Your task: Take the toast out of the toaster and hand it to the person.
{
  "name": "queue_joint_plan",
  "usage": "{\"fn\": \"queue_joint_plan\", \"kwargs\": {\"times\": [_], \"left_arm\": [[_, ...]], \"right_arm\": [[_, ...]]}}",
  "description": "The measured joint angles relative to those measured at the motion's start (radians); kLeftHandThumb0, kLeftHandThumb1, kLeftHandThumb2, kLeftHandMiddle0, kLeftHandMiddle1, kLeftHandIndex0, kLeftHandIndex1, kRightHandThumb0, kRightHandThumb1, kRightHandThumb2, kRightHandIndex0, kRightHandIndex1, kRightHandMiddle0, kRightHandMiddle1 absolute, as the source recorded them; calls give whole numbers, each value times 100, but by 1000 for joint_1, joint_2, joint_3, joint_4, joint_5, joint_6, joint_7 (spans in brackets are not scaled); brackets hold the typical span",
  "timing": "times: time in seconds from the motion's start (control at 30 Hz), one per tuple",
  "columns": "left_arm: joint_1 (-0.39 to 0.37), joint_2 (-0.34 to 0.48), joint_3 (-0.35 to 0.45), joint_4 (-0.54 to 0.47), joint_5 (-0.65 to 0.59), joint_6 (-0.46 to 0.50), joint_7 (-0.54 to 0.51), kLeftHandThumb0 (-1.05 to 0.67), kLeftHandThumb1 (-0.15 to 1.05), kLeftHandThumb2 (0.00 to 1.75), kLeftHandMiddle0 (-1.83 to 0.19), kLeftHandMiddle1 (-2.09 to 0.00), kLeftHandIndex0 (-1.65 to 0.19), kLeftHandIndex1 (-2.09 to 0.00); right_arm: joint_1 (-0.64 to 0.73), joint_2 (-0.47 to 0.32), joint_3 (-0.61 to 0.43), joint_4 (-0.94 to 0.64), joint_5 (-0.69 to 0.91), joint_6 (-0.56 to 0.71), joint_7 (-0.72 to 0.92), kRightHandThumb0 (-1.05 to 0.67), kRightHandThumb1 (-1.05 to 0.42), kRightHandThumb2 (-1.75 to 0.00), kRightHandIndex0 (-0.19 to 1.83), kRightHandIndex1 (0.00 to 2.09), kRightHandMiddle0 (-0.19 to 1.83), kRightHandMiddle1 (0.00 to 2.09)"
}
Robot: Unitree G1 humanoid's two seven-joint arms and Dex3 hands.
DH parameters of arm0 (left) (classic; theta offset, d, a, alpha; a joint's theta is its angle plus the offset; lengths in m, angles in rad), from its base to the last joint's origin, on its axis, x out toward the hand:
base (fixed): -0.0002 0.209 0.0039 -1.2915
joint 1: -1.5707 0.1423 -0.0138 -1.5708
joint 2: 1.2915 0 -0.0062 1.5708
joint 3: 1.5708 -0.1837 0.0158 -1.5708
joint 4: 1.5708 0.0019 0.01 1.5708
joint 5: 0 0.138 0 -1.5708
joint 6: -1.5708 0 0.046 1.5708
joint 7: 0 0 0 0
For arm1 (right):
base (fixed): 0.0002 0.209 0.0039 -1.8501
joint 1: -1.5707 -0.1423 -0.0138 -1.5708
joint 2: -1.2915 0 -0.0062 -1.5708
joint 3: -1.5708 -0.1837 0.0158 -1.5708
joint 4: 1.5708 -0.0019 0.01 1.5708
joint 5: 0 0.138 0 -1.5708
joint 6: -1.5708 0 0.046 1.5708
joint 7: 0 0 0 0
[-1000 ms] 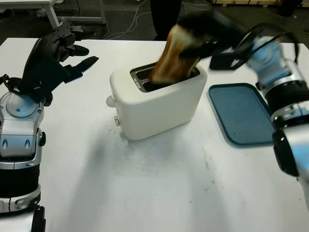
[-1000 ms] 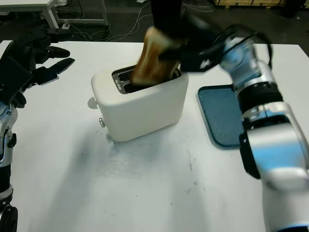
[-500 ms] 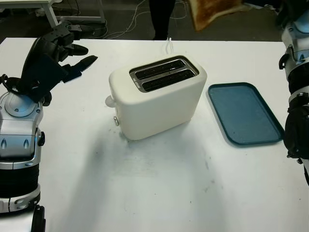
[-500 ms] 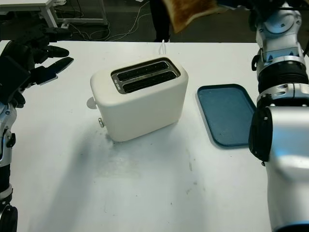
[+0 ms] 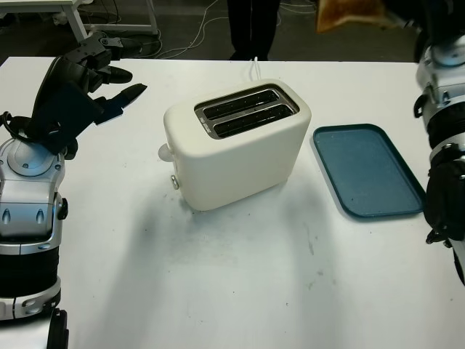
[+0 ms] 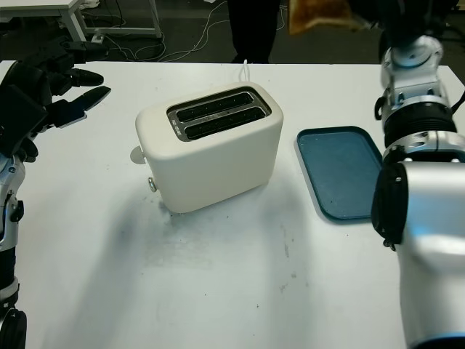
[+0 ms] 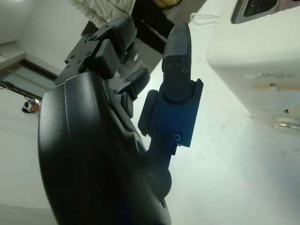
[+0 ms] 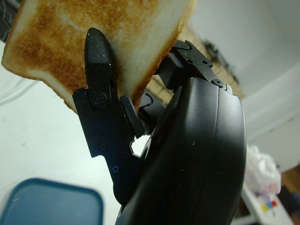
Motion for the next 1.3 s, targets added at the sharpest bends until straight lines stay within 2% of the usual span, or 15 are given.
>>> {"fn": "queue_joint_plan", "kwargs": {"times": [0.23,0.3,0.37,0.47,0.53,0.7,0.77,0.8,0.9,0.97,1.03,1.1,1.17,1.23,1.3], "left_arm": [[0,-1,0,1,-1,0,0,-51,92,24,-15,-97,-33,-53],[0,-1,0,2,0,-1,0,-52,92,23,-16,-98,-33,-54],[0,-1,0,7,0,-10,0,-52,92,23,-16,-99,-34,-54],[0,-1,0,23,0,-24,0,-52,92,23,-16,-99,-34,-55],[0,-1,0,24,0,-24,0,-51,92,23,-16,-100,-34,-55],[0,-1,0,23,1,-24,0,-50,92,23,-16,-100,-34,-56],[0,-1,-1,23,1,-29,0,-50,92,23,-16,-100,-34,-56],[0,-1,-1,23,0,-31,0,-51,92,22,-16,-100,-34,-56],[0,-1,1,23,-6,-31,0,-50,92,21,-15,-100,-33,-56],[0,-1,1,22,-10,-31,0,-50,92,21,-15,-101,-33,-56],[0,-1,1,22,-11,-31,0,-50,92,21,-14,-101,-33,-56],[0,-1,3,22,-14,-31,0,-50,92,22,-14,-101,-33,-57],[0,-1,3,22,-15,-31,0,-51,92,22,-14,-101,-32,-57],[0,-1,3,22,-17,-31,0,-51,92,21,-13,-101,-32,-57],[0,-1,3,23,-19,-31,0,-51,92,21,-14,-102,-33,-58]], "right_arm": [[39,49,10,24,-17,55,-54,-26,-92,-37,54,175,28,173],[50,55,9,31,-16,65,-54,-28,-92,-38,50,175,42,117],[58,60,8,35,-16,68,-52,-25,-92,-40,47,175,46,88],[73,70,-4,39,-10,68,-54,-18,-92,-32,62,175,51,144],[86,81,-14,41,-8,76,-65,-19,-92,-31,49,174,57,82],[118,110,-12,45,-13,131,-71,-14,-92,-40,57,175,23,159],[134,118,-12,45,-14,132,-71,-12,-92,-41,49,175,39,89],[140,121,-12,45,-14,132,-71,-11,-92,-41,47,175,49,78],[150,128,-25,45,-8,132,-71,-12,-92,-42,46,175,34,129],[151,131,-24,45,-9,132,-74,-13,-92,-41,43,175,42,94],[151,135,-24,45,-9,132,-78,-13,-92,-41,44,175,28,144],[151,137,-25,45,-9,132,-78,-13,-92,-41,47,175,23,166],[151,137,-25,45,-9,131,-78,-14,-92,-40,58,175,24,164],[151,137,-29,45,-7,131,-77,-15,-92,-40,63,175,21,129],[150,137,-41,45,-2,131,-77,-15,-92,-40,67,175,14,158]]}}
